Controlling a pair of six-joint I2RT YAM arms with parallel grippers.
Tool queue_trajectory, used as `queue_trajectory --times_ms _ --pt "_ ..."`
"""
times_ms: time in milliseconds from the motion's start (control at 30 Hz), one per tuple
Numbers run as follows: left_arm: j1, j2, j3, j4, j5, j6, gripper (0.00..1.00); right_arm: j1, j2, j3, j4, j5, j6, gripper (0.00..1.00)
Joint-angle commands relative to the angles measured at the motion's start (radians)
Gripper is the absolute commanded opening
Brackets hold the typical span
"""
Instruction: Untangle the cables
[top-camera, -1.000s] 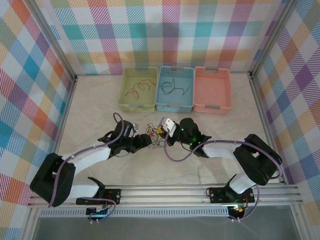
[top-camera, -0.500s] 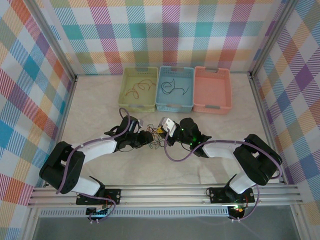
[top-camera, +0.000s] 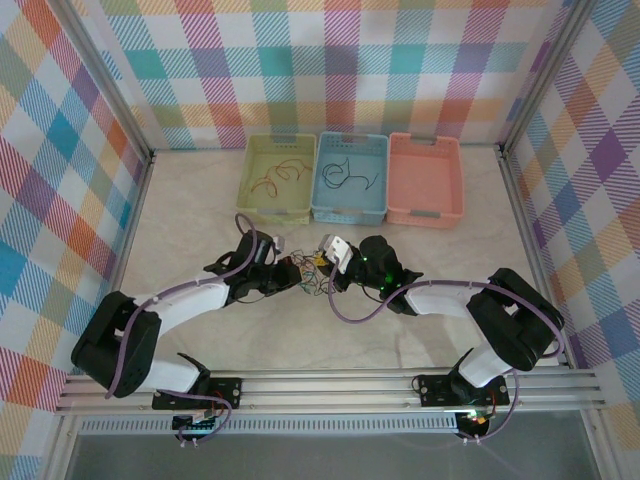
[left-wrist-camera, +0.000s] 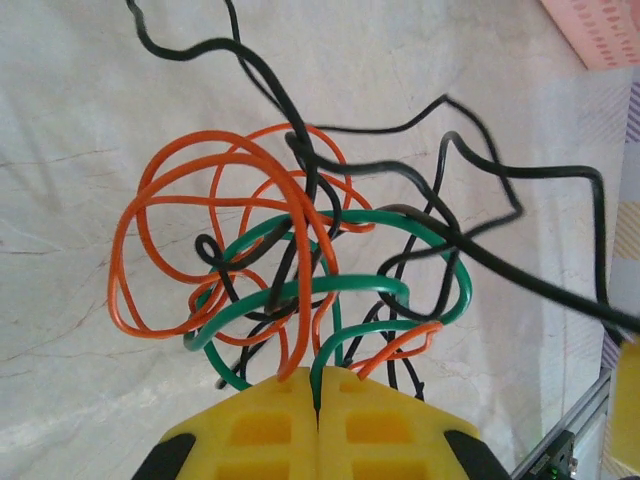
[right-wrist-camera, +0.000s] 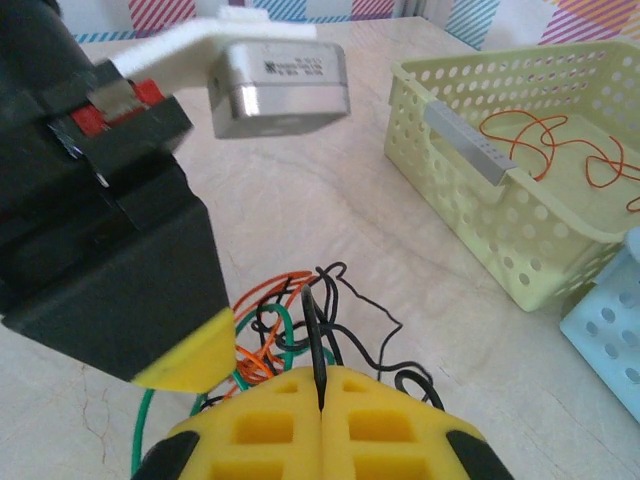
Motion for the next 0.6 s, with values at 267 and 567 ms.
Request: queue_trajectory --times_ms 267,567 --pt "0.043 -0.408 -0.069 -0.302 -0.243 -0.003 0.0 -0.062 -0.057 -0.025 0.013 0.366 0.129 0.0" --pt "0.083 -0.823 0.034 -0.614 -0.315 -0.012 0.0 -0.145 -0.04 0.016 -0.157 0.594 0.317 0.0"
